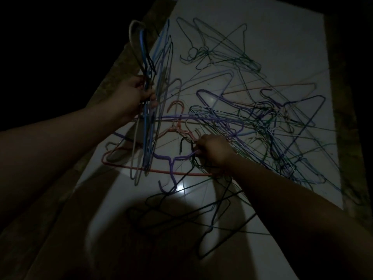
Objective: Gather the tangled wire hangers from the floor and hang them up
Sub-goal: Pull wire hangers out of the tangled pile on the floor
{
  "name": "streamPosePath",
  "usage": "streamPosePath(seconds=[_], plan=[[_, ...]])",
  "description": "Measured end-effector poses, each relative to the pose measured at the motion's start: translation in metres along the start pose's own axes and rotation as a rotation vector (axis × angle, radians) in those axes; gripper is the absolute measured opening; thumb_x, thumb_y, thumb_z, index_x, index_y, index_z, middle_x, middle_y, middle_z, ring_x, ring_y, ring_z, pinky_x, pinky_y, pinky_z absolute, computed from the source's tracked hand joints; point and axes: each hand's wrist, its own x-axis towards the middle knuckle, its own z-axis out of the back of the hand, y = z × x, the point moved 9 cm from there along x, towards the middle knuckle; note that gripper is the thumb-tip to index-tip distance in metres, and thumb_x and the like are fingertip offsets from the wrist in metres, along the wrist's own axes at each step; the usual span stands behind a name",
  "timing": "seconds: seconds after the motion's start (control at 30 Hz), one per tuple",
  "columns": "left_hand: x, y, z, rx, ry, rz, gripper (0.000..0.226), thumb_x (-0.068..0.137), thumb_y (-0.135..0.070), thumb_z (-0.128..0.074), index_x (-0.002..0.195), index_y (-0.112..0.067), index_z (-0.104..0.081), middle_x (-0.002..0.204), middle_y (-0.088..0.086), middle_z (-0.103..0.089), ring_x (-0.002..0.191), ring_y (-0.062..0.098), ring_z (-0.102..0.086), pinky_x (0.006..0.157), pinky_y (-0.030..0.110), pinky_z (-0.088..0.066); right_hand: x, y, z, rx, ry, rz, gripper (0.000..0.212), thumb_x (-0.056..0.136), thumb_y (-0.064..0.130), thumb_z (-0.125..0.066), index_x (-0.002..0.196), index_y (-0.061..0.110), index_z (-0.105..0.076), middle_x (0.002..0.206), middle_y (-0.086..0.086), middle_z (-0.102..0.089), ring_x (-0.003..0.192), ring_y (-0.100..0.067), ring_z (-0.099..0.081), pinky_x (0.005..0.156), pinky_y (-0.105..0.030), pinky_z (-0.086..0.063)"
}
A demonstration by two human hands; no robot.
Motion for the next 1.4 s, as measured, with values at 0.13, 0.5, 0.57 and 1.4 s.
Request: streamPosePath(seconds=[0.13,0.5,0.57,1.4], plan=[[-0.001,-0.007,0.007,-0.029,-0.016,-0.027,0.021,0.096,0.005,-0.039,0.087,-0.013,-0.046,0.077,0.001,-0.047,0.065,0.008,-0.051,0.061,0.019,-0.056,-0.014,-0.007,0.015,0.143,-0.116,-0.013,0.023,0.090,0.025,-0.060,0.106,0.009,-0.067,0.104,-0.010,-0.061,0.096,-0.025,-0.056,0.076,-0.026,-0.035],[-0.002,-0.052,-0.019,-0.164,-0.037,-0.087,0.025,0.096,0.008,-0.034,0.086,-0.015,-0.042,0.080,0.002,-0.045,0.066,0.009,-0.052,0.063,0.022,-0.055,-0.069,-0.058,0.052,0.427,-0.426,-0.206,0.012,0.089,0.009,-0.062,0.092,0.000,-0.069,0.090,-0.016,-0.064,0.082,-0.023,-0.056,0.071,-0.025,-0.035],[-0.004,-0.061,-0.025,-0.221,-0.031,-0.088,0.034,0.096,0.008,-0.032,0.076,-0.019,-0.036,0.076,0.001,-0.045,0.061,0.008,-0.053,0.061,0.022,-0.054,-0.081,-0.075,0.057,0.504,-0.486,-0.292,0.011,0.089,0.008,-0.062,0.090,0.000,-0.069,0.089,-0.013,-0.063,0.082,-0.017,-0.052,0.071,-0.026,-0.036],[-0.019,-0.065,-0.081,-0.188,-0.007,-0.107,0.028,0.096,0.009,-0.034,0.079,-0.011,-0.043,0.074,0.003,-0.042,0.060,0.010,-0.047,0.054,0.021,-0.049,-0.134,-0.091,0.090,1.307,-0.658,-0.652,0.022,0.093,0.012,-0.055,0.072,0.015,-0.061,0.065,-0.004,-0.051,0.058,-0.014,-0.044,0.056,-0.025,-0.037]])
